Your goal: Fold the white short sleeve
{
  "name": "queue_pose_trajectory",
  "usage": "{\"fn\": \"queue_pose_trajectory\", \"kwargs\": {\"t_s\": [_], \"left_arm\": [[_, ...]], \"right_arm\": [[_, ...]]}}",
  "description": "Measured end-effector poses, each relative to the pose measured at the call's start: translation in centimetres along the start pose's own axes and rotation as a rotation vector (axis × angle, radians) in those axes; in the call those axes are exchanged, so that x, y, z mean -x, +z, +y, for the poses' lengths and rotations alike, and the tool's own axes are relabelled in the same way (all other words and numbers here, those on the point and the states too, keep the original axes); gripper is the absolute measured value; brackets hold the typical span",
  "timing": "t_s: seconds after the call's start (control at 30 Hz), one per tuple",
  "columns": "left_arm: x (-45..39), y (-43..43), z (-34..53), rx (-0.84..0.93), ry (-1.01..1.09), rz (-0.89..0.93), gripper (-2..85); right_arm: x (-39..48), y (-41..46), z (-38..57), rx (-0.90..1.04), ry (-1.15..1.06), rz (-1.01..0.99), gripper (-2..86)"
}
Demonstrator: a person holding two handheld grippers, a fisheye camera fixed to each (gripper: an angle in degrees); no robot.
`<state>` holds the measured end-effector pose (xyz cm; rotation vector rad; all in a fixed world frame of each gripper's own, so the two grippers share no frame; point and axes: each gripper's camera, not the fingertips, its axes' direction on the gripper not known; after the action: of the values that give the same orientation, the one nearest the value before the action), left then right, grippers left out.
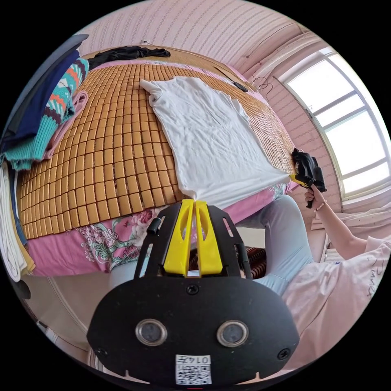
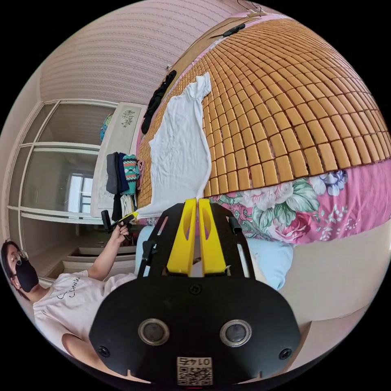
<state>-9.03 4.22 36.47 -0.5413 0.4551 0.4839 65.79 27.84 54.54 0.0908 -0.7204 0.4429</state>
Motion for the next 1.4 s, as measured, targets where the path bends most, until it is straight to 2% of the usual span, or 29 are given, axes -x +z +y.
{"fn": "queue_pose_trajectory", "kwargs": {"t_s": [0.2,0.37,0.47,0.6,0.77,1.0,1.17,1.3,1.4], "left_arm": [[0.8,2.1,0.7,0.106,0.025,-0.014,-0.9],[1.7,3.7,0.7,0.135,0.027,-0.023,-0.1],[2.6,4.9,0.6,0.143,0.001,-0.038,4.2],[3.7,4.8,0.0,0.091,-0.014,-0.043,6.3],[4.1,4.3,-3.1,0.015,0.053,-0.078,5.5],[2.3,8.7,-18.3,-0.057,0.246,-0.025,5.2],[-1.9,13.5,-29.6,-0.035,0.389,0.030,5.2],[-7.0,16.9,-37.0,0.020,0.481,0.065,5.2],[-10.9,19.4,-41.2,0.063,0.551,0.036,5.2]], "right_arm": [[-0.9,1.8,0.1,0.104,-0.015,0.014,0.2],[-0.5,4.3,-0.8,0.187,-0.059,0.101,0.4],[-0.3,5.7,-1.4,0.227,-0.087,0.179,0.7],[-0.3,6.8,-2.6,0.254,-0.096,0.321,1.6],[0.7,7.4,-6.5,0.160,-0.177,0.444,6.5],[2.1,10.6,-20.4,0.002,-0.243,0.486,7.4],[0.4,14.6,-30.5,-0.062,-0.159,0.510,6.5],[-0.7,15.3,-32.1,-0.079,-0.141,0.516,1.6],[-2.2,14.4,-32.3,-0.074,-0.069,0.396,0.9]]}}
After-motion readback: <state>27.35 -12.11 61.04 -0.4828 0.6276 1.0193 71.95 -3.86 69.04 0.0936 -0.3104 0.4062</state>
